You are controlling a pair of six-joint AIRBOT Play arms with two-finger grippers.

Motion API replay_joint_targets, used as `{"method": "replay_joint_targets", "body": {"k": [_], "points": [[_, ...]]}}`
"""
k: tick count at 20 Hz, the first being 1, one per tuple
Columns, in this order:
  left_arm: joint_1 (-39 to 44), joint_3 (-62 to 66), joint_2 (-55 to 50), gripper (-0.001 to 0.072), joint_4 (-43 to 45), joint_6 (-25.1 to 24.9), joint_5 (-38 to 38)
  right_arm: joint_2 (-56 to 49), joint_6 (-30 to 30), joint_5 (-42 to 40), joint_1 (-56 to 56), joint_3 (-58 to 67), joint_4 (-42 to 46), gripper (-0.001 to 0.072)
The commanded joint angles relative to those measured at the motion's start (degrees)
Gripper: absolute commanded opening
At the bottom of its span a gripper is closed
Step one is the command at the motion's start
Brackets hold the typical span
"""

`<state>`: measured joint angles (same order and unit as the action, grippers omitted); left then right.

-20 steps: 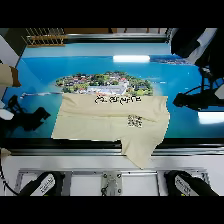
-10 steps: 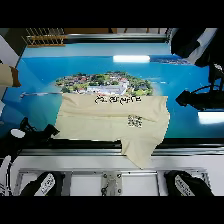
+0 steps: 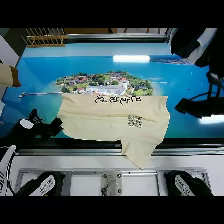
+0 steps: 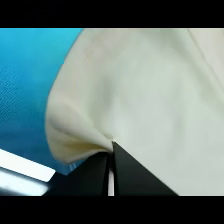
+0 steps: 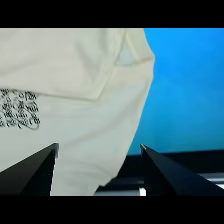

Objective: Fold the clothes and pants, and hang the long-sleeved shirts on hangers.

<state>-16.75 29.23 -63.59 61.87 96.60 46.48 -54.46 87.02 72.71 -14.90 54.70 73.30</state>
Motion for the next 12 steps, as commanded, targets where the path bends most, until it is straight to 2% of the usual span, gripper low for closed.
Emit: {"method": "replay_joint_targets", "body": {"k": [1, 7, 12], "points": [[0.57, -2.95, 4.79, 0.0007, 0.07, -0.22, 0.50, 0.37, 2.75, 3.02, -1.92, -12.22, -0.07, 0.0559], [0.57, -7.58, 11.85, 0.0007, 0.07, -0.22, 0.87, 0.31, 3.89, -5.09, 0.13, -31.52, -8.11, 0.0558], [0.57, -7.52, 12.94, 0.0007, 0.04, -0.22, 1.11, -1.14, 3.89, -9.18, 8.50, -33.48, -10.71, 0.0558]]}}
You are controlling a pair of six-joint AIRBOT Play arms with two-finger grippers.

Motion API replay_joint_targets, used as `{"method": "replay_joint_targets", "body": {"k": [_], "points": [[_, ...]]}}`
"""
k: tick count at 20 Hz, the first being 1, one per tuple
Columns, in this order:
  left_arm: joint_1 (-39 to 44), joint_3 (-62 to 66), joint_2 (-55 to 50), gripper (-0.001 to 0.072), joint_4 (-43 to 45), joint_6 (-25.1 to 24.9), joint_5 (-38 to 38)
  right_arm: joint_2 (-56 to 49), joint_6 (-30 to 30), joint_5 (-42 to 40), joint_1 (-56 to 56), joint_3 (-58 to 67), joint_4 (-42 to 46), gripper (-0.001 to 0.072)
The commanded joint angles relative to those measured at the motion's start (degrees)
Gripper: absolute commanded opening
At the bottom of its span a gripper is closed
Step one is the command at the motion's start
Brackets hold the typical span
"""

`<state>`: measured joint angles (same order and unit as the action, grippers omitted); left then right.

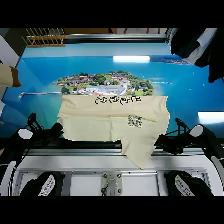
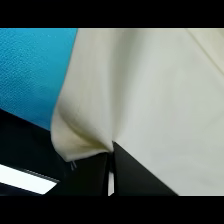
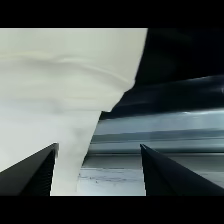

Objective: Fold the clothes and pants, and hang the long-sleeved shirts on hangers.

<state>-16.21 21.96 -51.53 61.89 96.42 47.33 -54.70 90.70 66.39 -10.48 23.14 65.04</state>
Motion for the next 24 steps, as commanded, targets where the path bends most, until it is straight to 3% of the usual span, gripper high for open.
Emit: {"method": "replay_joint_targets", "body": {"k": [1, 6, 7, 9, 10, 11, 12, 13, 18, 24], "points": [[0.02, -0.24, 0.87, 0.0007, 0.02, -0.04, 0.28, -1.57, 0.20, -3.72, 5.66, -1.92, -3.48, 0.0558], [0.02, -0.24, 0.87, 0.0007, 0.00, -0.04, 0.24, -4.33, 0.20, -7.23, 11.15, -1.92, -7.89, 0.0555], [0.02, -0.24, 0.85, 0.0007, 0.00, -0.04, 0.22, -4.52, 0.17, -7.30, 11.45, -1.92, -7.89, 0.0518], [0.02, -0.24, 0.87, 0.0007, 0.02, -0.04, 0.26, -4.48, -0.83, -7.26, 11.52, -1.86, -7.87, 0.0322], [0.02, -0.20, 0.87, 0.0007, 0.04, -0.04, 0.39, -4.13, -1.81, -7.19, 11.52, -1.62, -7.76, 0.0168], [-0.17, 0.20, 0.87, 0.0007, 0.20, -0.20, 1.05, -3.45, -2.05, -6.99, 11.50, -1.05, -7.21, 0.0086], [-0.87, 1.03, 0.87, 0.0007, 0.17, -0.81, 2.38, -2.47, -2.03, -6.01, 11.50, 0.02, -5.95, 0.0074], [-2.12, 2.34, 0.87, 0.0007, 0.59, -2.03, 4.61, -1.29, -1.95, -4.26, 11.47, 1.60, -3.58, 0.0013], [-6.51, 6.95, 4.20, 0.0007, 4.55, -6.19, 19.10, 3.37, -2.21, 8.81, 9.42, 11.19, 11.19, 0.0012], [-6.49, 14.25, 5.16, 0.0006, 4.48, -6.40, 23.12, -1.20, -2.84, 9.92, 8.09, 26.16, 11.56, 0.0011]]}}
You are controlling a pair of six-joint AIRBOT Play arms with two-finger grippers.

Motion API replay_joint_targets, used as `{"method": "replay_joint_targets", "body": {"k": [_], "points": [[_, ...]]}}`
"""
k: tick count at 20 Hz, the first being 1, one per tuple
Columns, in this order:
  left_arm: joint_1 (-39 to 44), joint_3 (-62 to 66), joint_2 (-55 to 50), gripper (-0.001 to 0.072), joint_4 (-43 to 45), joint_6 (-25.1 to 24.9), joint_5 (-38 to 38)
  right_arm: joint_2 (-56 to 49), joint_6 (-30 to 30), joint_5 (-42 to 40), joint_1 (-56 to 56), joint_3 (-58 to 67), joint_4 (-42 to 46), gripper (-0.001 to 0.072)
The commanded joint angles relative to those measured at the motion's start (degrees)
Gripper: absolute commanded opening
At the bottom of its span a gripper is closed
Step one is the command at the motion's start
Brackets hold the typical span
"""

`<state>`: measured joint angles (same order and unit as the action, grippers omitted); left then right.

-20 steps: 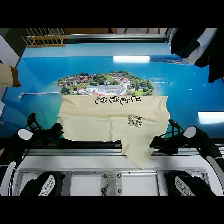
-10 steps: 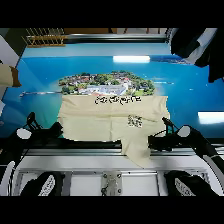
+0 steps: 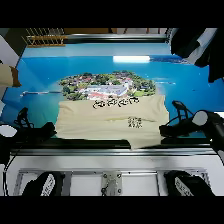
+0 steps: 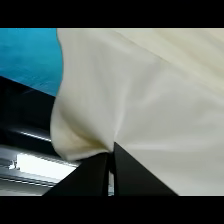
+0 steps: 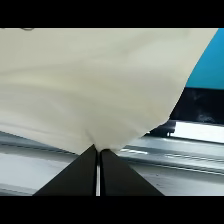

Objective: Fold the clothes and pants, and hang the long-sleeved shirts on hangers.

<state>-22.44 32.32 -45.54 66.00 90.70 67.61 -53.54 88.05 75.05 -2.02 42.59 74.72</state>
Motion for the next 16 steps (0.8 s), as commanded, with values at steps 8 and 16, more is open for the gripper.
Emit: {"method": "replay_joint_targets", "body": {"k": [8, 16], "points": [[6.21, 22.14, -24.20, 0.0007, 0.39, -2.40, -2.27, -20.98, -0.17, -6.64, -0.26, 25.07, 1.11, 0.0011], [10.29, 37.88, -44.63, 0.0007, -0.09, -2.36, -2.25, -33.27, -0.20, -18.75, -0.26, 30.25, -2.08, 0.0013]]}}
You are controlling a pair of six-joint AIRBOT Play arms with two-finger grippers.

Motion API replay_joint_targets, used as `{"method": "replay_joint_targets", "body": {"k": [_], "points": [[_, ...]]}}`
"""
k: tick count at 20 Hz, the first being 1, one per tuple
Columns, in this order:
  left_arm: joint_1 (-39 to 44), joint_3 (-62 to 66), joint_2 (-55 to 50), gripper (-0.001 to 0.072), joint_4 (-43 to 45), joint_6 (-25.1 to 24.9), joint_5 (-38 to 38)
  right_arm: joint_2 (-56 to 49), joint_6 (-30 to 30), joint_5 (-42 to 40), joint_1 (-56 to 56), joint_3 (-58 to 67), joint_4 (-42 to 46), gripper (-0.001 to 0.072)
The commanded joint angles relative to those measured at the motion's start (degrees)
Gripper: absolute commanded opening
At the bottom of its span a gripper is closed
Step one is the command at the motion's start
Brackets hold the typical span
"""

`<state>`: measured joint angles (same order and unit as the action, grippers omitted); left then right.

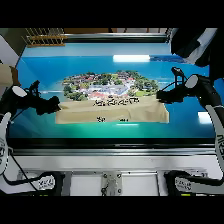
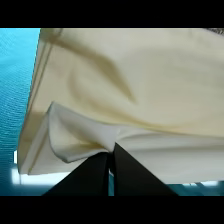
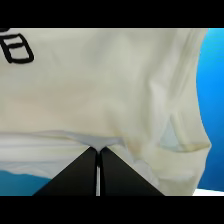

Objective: Fold the clothes and pants, and hang the long-sleeved shirts on hangers.

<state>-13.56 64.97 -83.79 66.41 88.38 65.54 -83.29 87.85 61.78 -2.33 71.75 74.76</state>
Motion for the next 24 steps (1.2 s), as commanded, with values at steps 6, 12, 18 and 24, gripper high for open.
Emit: {"method": "replay_joint_targets", "body": {"k": [6, 12, 18, 24], "points": [[4.04, 15.32, -12.81, 0.0566, -0.52, 1.44, -1.27, -5.33, -0.02, -16.41, 0.04, 1.14, -8.35, 0.0534], [4.22, 20.81, -7.08, 0.0547, -0.39, 2.54, 0.87, -0.50, -7.45, -11.82, -6.03, 2.49, -9.92, 0.0701], [9.75, 6.16, 2.97, 0.0007, -0.61, 2.54, -2.89, -3.32, -16.15, 5.97, -24.72, -1.64, -12.00, 0.0704], [21.55, 0.96, 3.56, 0.0007, -0.61, 5.22, -4.52, -15.41, -22.82, 10.71, -31.61, -3.34, -24.52, 0.0706]]}}
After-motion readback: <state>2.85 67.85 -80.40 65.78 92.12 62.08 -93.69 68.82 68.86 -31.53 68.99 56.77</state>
